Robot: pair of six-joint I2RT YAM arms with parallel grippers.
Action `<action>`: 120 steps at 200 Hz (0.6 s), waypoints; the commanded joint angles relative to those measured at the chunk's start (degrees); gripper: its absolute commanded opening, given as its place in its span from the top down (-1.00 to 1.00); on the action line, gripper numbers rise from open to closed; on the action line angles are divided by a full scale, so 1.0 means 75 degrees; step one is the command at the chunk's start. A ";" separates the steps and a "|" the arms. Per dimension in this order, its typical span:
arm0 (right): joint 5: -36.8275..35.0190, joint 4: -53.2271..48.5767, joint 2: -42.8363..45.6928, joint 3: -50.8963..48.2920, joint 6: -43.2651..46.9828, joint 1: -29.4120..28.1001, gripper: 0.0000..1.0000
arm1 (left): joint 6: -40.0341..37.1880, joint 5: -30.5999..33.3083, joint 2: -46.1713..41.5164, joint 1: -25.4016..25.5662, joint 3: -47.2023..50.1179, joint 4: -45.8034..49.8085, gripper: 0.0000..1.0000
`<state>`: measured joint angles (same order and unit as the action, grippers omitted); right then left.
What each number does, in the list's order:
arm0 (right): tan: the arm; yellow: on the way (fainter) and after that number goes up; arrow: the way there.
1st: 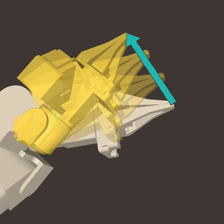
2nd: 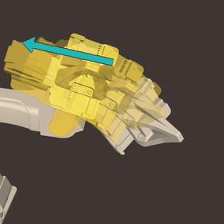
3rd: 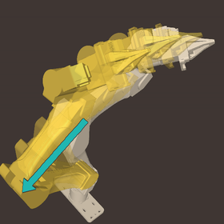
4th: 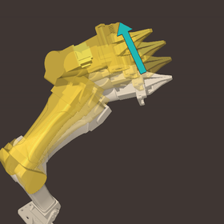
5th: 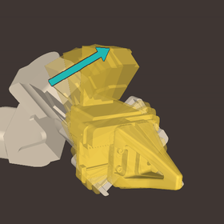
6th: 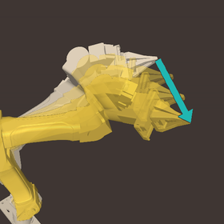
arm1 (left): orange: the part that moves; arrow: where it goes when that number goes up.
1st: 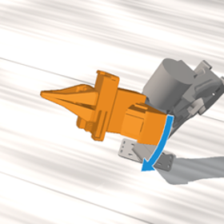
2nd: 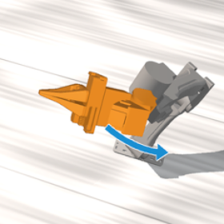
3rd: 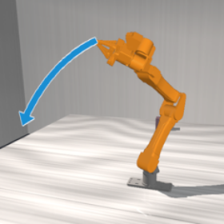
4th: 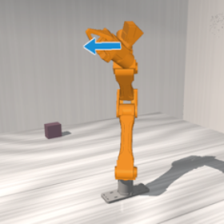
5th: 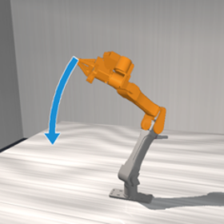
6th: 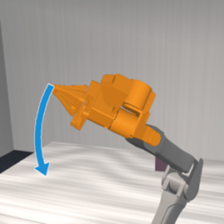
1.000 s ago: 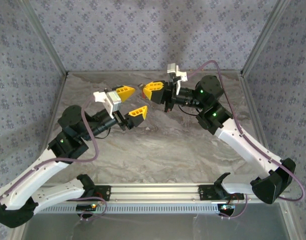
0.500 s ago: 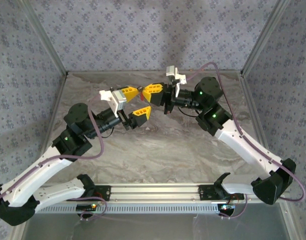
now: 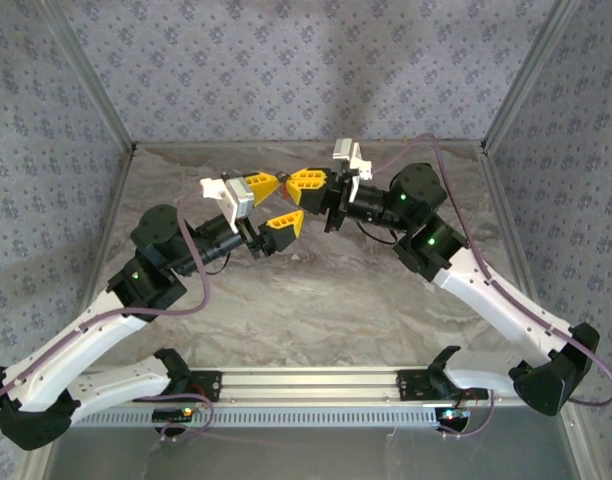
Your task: Remove the keys from the keyring
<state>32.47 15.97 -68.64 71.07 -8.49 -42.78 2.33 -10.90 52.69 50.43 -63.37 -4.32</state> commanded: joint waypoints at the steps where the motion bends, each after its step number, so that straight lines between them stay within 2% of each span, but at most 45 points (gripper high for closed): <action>1: -0.0945 -0.0204 0.0175 -0.0050 0.0707 -0.0217 1.00 | 0.0114 -0.0176 0.0029 0.0085 -0.0058 -0.0280 -0.46; 42: -0.1916 -0.0329 0.0315 -0.0173 0.1400 -0.0574 1.00 | 0.0114 -0.0129 0.0053 0.0107 -0.0058 -0.0280 -0.46; 120: -0.3186 -0.0319 0.0367 -0.0300 0.2525 -0.1139 1.00 | 0.0100 -0.0119 0.0114 0.0178 -0.0098 -0.0303 -0.46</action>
<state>13.67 13.82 -66.19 69.14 6.46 -50.59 2.68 -9.78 53.49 50.65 -63.37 -4.67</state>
